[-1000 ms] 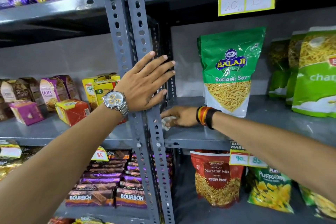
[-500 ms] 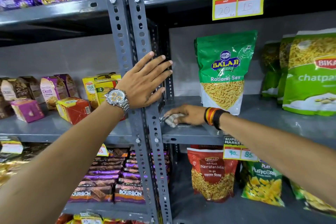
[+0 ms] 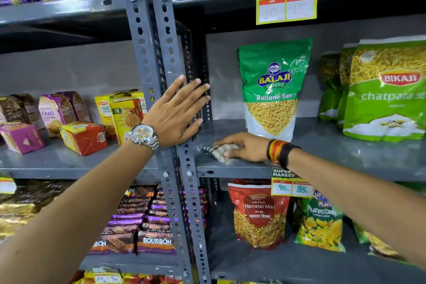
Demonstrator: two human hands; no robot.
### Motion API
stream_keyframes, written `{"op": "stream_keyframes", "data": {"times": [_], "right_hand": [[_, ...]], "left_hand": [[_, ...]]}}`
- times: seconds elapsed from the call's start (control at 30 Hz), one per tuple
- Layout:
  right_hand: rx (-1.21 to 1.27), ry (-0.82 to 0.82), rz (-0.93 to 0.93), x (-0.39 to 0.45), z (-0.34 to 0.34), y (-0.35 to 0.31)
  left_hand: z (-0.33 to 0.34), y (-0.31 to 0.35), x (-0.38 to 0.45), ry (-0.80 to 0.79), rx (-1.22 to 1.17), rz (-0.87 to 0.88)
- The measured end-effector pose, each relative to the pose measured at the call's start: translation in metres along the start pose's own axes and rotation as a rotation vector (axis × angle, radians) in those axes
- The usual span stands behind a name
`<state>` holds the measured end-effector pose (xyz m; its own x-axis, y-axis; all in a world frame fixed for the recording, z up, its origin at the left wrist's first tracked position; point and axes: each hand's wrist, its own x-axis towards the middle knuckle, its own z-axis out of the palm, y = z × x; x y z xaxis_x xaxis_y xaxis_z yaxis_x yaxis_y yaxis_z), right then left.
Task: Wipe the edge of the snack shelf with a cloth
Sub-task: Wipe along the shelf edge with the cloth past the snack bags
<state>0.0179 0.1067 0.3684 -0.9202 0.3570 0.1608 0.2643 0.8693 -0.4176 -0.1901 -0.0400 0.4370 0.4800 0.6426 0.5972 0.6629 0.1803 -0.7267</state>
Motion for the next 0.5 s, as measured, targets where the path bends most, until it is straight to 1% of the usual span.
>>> {"op": "stream_keyframes", "data": {"times": [0.1, 0.23, 0.37, 0.43, 0.5], "right_hand": [[0.051, -0.090, -0.029, -0.026, -0.015, -0.002], [0.045, 0.024, 0.016, -0.009, -0.021, 0.002], [-0.015, 0.047, 0.055, 0.015, 0.005, -0.006], [-0.038, 0.016, -0.002, 0.011, 0.011, -0.016], [-0.010, -0.087, -0.088, -0.005, 0.007, -0.025]], "left_hand": [[0.005, 0.007, -0.004, -0.010, -0.003, -0.014], [0.005, 0.008, -0.004, -0.002, -0.014, -0.019], [0.006, 0.009, -0.005, 0.007, -0.011, -0.015], [0.005, 0.007, -0.005, 0.006, -0.010, -0.019], [0.005, 0.007, -0.005, 0.009, -0.008, -0.017]]}}
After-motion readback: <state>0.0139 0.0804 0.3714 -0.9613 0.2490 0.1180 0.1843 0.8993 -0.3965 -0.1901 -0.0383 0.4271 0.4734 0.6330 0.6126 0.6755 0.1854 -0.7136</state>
